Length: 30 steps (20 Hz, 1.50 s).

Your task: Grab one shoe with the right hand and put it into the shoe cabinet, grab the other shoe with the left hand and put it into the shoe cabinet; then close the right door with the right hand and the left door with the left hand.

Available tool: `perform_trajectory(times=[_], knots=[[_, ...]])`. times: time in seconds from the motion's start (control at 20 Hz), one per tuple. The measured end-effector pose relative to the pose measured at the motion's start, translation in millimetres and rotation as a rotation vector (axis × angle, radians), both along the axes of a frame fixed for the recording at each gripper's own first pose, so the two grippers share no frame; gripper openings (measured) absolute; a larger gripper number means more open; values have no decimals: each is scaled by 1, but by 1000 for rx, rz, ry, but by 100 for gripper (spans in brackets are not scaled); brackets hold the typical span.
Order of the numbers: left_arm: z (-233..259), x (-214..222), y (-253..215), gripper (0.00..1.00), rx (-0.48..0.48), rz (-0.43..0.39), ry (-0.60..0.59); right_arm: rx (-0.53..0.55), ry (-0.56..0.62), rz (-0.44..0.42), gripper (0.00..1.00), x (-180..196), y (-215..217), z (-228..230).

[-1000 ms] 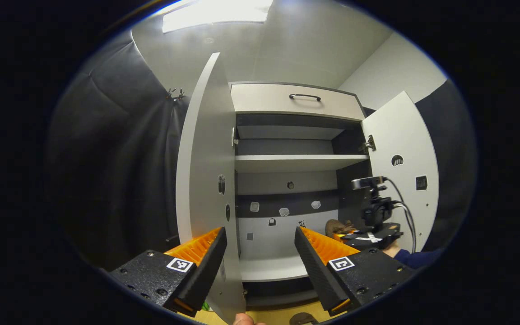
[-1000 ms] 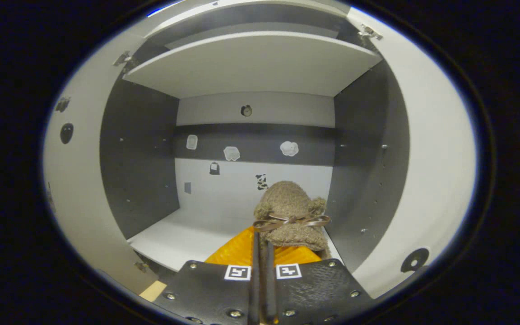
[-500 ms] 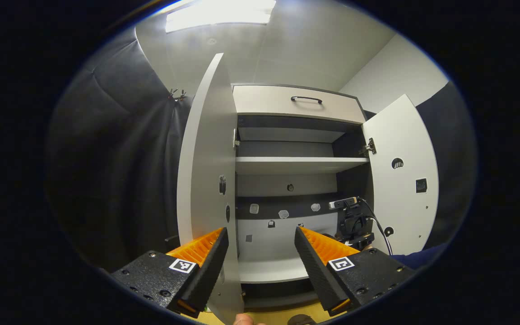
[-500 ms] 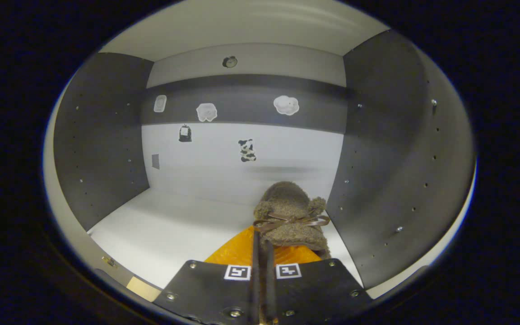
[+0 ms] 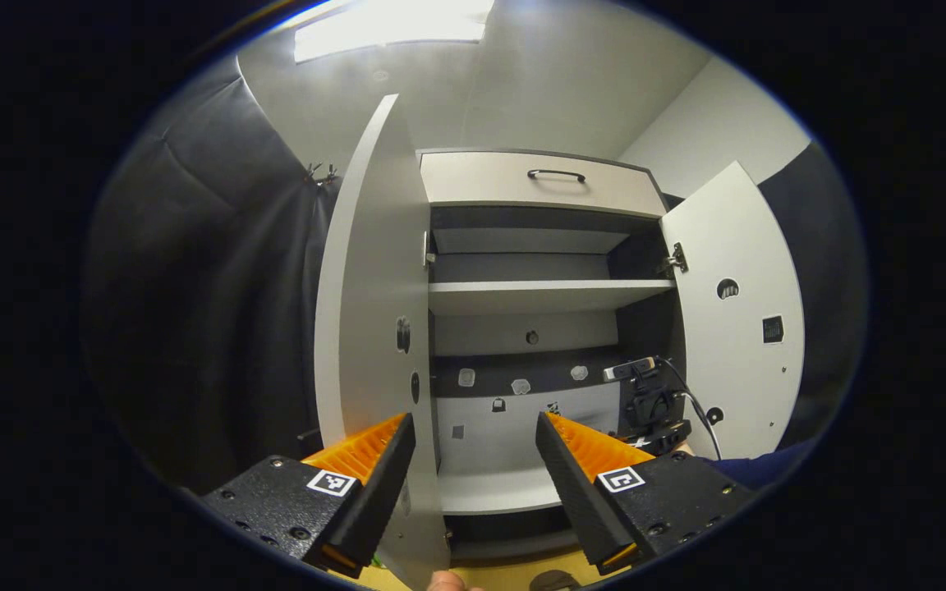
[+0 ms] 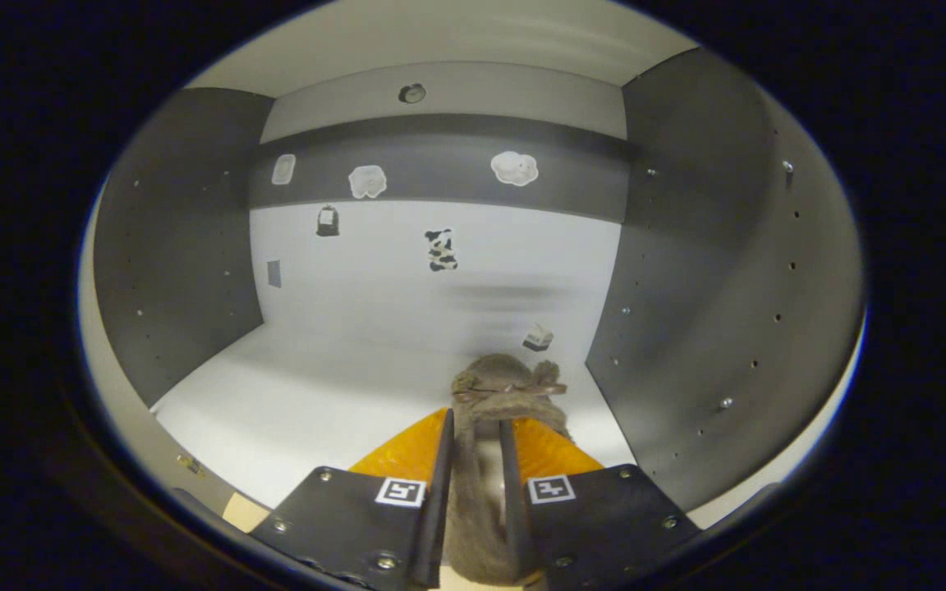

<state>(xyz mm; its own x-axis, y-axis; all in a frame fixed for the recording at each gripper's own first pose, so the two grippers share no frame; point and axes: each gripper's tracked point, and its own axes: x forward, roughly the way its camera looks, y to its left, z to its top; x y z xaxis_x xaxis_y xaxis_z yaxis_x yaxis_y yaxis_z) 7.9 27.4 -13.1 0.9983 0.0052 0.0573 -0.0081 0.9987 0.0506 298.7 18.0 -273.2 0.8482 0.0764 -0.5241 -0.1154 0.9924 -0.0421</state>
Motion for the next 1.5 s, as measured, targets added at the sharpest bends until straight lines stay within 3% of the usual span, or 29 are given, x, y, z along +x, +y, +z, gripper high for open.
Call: perform_trajectory(times=[0.15,0.4,0.85,0.9,1.15,1.5], knots=[[-9,1,-3,93,-8,6,22,-11,-50,4,31,-23,-4,31],[-55,6,-24,94,-38,-33,126,70,-168,-1,31,-72,-9,123],[-251,-4,-76,95,9,-171,520,82,-408,16,28,-162,-22,265],[-276,-10,-80,94,8,-184,567,79,-425,14,34,-170,-24,274],[-392,-45,-93,95,-35,-244,835,77,-483,-8,31,-199,-36,304],[-500,-97,-101,97,-92,-313,1129,10,-521,-49,28,-220,-62,319]])
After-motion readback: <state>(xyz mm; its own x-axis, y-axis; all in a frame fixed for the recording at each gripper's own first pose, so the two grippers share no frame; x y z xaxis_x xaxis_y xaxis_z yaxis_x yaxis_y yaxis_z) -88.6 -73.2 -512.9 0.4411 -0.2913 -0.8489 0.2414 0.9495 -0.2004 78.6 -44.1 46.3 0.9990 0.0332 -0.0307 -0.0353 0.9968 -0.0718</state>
